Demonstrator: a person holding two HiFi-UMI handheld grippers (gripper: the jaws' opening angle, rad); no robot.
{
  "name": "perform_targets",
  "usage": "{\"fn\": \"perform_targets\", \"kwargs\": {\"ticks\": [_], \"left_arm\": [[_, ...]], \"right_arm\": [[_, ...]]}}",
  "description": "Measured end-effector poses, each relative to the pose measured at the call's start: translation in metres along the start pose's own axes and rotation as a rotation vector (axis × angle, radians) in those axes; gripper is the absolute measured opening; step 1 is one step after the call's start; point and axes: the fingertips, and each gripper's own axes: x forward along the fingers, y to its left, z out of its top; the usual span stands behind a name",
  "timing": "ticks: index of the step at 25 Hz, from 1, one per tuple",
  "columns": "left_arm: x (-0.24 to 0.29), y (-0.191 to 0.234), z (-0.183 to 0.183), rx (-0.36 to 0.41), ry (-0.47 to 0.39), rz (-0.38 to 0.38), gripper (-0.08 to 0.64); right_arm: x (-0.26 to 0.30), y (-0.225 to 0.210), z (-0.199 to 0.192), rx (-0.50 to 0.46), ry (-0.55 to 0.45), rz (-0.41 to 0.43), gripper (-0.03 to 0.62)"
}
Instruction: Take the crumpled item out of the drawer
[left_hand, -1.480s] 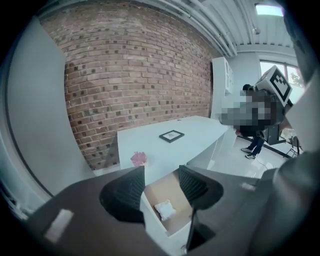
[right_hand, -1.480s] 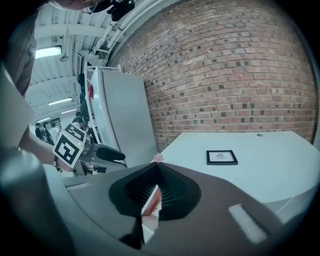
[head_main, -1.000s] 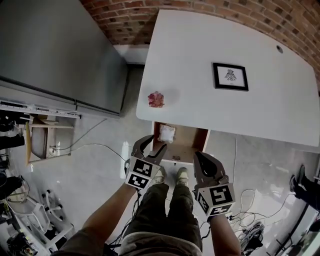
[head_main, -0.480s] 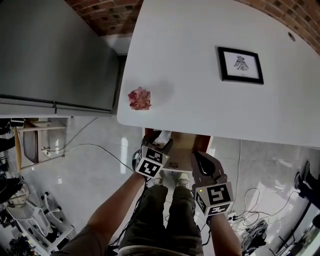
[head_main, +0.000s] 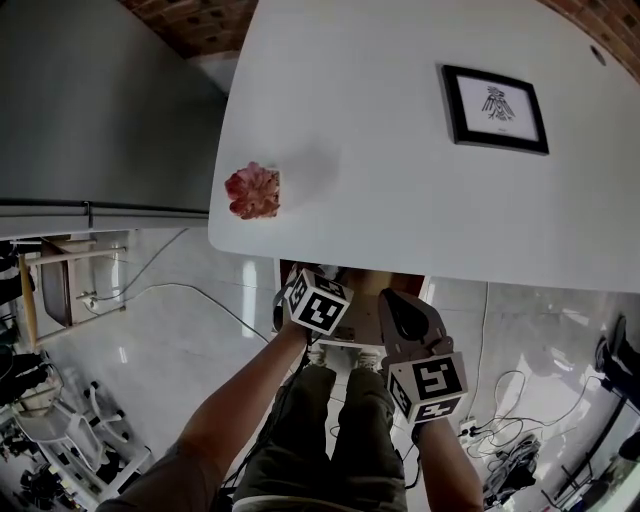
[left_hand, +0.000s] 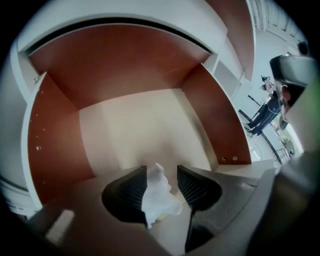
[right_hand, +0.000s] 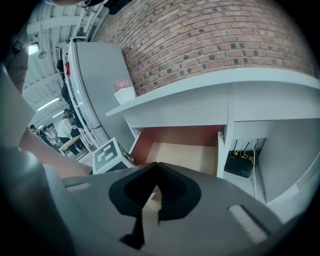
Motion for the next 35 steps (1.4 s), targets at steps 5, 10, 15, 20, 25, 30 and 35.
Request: {"fn": "perform_targets", "kwargs": {"ticks": [5, 10, 15, 20, 25, 30, 35], "left_arm": [[0.017, 0.004, -0.010, -0.036, 0.044, 0.033, 0.191], [0.020, 0.010, -0.014, -0.040, 0.042, 0.063, 0.131], [0.021, 0.008, -0.019, -0.083, 0.047, 0.021, 0.052], [0.008, -0.001, -0.014, -0.118, 0.015, -0.013, 0.033], [-0.028, -0.016, 0.007, -0.099, -0.050, -0.011, 0.031], [-0.084, -0.040, 0.013, -0.047, -0.076, -0.046, 0.029], [-0.148, -0.046, 0.036, -0.024, -0.149, -0.041, 0.029]], "right_arm": [[0.001, -0.001, -0.003, 0.004, -0.001, 0.009, 0.028], [-0.002, -0.005, -0.009, 0.008, 0.006, 0.005, 0.028], [-0.006, -0.007, -0.012, 0.016, 0.008, 0.005, 0.028], [-0.016, -0.005, -0.001, 0.007, 0.000, 0.002, 0.028], [-0.038, 0.001, 0.017, -0.008, -0.011, -0.014, 0.028], [-0.073, 0.016, 0.040, -0.029, -0.018, -0.032, 0.028], [-0.104, 0.029, 0.080, -0.055, -0.059, -0.049, 0.028]]}}
